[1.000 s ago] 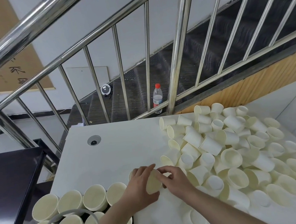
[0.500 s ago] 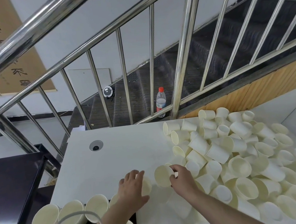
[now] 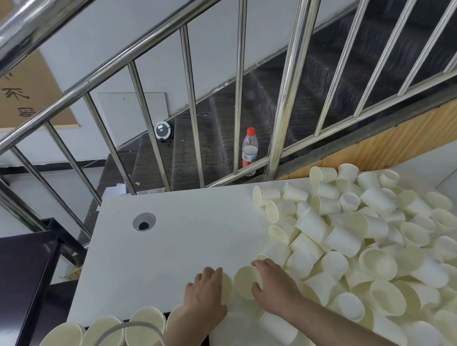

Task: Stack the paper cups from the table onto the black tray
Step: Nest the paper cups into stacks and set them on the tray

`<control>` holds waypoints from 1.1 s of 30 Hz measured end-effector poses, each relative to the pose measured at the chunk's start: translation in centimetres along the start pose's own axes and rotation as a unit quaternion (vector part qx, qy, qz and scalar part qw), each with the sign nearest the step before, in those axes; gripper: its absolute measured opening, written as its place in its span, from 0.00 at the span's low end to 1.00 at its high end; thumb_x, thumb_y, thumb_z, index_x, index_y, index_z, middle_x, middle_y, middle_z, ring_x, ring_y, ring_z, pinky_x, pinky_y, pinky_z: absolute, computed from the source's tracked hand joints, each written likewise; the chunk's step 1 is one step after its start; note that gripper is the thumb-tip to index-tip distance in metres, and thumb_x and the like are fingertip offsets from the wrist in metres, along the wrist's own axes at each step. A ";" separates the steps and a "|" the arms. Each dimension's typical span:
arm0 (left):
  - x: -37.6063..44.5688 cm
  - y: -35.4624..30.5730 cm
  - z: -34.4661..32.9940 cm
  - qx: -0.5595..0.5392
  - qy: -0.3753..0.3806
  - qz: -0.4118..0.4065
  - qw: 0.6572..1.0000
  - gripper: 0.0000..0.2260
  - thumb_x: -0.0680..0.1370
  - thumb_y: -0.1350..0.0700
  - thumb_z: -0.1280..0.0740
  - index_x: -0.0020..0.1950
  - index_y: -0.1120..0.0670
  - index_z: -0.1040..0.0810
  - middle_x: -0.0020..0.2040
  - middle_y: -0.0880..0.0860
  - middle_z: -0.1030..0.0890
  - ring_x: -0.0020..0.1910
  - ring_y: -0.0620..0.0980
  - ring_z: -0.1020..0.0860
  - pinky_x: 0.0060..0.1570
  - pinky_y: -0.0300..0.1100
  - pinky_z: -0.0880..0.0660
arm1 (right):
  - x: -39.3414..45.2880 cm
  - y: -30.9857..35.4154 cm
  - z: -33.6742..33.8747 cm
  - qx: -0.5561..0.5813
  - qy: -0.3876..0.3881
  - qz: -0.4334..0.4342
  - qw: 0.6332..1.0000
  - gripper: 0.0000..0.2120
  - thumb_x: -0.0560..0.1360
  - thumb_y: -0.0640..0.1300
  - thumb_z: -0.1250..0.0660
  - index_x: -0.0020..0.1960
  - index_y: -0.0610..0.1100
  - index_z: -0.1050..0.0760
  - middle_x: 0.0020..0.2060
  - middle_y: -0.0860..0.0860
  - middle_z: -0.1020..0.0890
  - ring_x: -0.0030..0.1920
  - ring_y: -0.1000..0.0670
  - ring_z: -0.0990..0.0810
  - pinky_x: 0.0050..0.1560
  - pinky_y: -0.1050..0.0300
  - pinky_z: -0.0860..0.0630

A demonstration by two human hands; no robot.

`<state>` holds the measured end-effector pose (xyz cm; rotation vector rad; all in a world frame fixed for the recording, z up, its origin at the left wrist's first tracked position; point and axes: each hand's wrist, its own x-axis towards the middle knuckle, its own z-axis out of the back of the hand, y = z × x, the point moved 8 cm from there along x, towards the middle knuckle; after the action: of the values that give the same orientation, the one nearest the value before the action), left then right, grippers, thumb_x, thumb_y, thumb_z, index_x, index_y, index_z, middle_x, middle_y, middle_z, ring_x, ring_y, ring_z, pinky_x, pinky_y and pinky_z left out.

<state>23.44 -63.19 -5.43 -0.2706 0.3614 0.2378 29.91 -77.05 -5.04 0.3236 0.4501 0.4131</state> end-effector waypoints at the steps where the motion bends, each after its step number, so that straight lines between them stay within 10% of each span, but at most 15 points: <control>1: 0.0 0.1 0.1 -0.003 -0.003 0.002 1.000 0.31 0.73 0.53 0.34 0.74 0.51 0.43 0.70 0.50 0.36 0.67 0.52 0.33 0.60 0.45 0.33 | -0.1 0.6 0.1 -0.024 -0.002 0.020 1.000 0.26 0.77 0.49 0.41 0.74 0.47 0.39 0.71 0.51 0.35 0.70 0.49 0.34 0.63 0.53 0.28; 7: -0.5 0.3 0.7 -0.020 -0.019 -0.001 1.000 0.32 0.73 0.52 0.34 0.74 0.51 0.43 0.69 0.49 0.36 0.67 0.51 0.33 0.60 0.44 0.34 | 0.1 2.3 -1.2 -0.091 0.034 0.072 0.993 0.39 0.73 0.58 0.33 0.77 0.50 0.47 0.74 0.53 0.42 0.73 0.48 0.43 0.65 0.51 0.29; 33: -5.4 -1.9 5.0 -0.153 -0.167 -0.120 0.967 0.33 0.75 0.49 0.34 0.76 0.49 0.44 0.73 0.45 0.39 0.70 0.48 0.36 0.61 0.40 0.31 | -6.4 2.4 3.4 0.021 -0.133 0.099 0.986 0.34 0.73 0.46 0.33 0.76 0.51 0.41 0.71 0.56 0.39 0.70 0.54 0.39 0.62 0.60 0.29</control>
<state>20.68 -64.42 1.55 -0.5653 -0.0472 0.0960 25.54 -78.50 1.02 0.4594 0.1660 0.5466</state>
